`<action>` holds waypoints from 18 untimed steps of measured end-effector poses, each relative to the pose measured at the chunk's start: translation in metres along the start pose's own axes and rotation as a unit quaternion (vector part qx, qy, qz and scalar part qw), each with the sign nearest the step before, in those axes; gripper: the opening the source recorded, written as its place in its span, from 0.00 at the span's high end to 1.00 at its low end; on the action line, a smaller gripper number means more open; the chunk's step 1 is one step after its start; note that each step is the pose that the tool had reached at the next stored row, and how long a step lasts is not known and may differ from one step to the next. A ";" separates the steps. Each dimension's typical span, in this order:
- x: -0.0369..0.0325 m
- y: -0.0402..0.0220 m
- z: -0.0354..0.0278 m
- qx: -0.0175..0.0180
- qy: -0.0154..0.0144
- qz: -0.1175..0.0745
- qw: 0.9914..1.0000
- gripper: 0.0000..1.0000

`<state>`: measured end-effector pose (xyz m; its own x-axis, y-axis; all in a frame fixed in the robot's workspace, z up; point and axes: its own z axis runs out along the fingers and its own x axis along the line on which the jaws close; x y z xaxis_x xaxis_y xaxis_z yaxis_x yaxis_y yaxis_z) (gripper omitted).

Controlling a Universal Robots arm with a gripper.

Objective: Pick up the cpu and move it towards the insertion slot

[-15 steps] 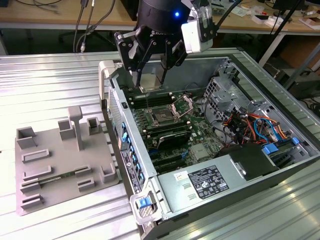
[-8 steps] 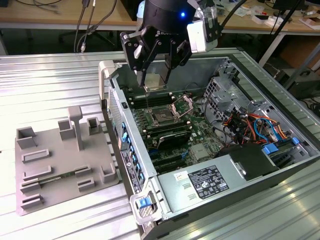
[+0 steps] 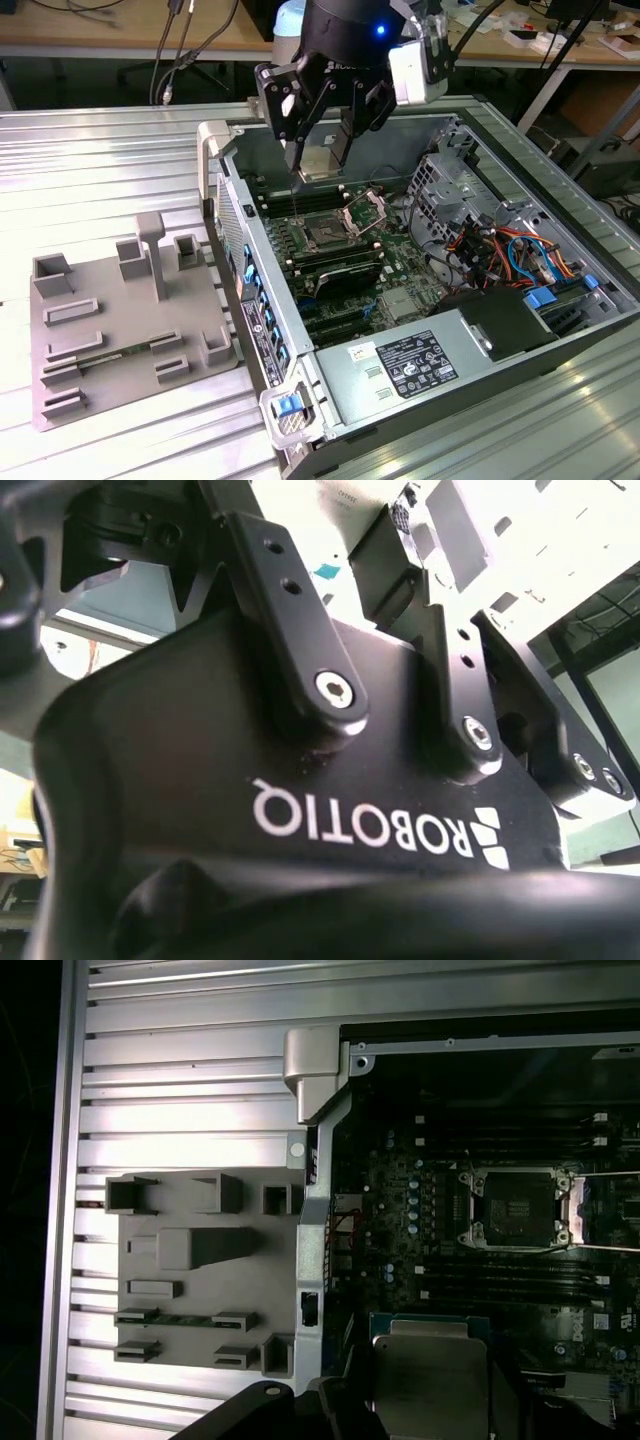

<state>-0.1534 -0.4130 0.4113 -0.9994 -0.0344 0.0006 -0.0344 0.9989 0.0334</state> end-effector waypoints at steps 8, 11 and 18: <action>-0.0095 -0.0003 -0.0001 0.000 0.000 0.000 1.000 0.45; -0.0117 -0.0004 0.0000 0.000 0.000 0.000 1.000 0.45; -0.0171 -0.0006 0.0000 0.000 0.000 0.000 1.000 0.45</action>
<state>-0.1363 -0.4130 0.4113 -0.9994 -0.0344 0.0006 -0.0343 0.9989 0.0334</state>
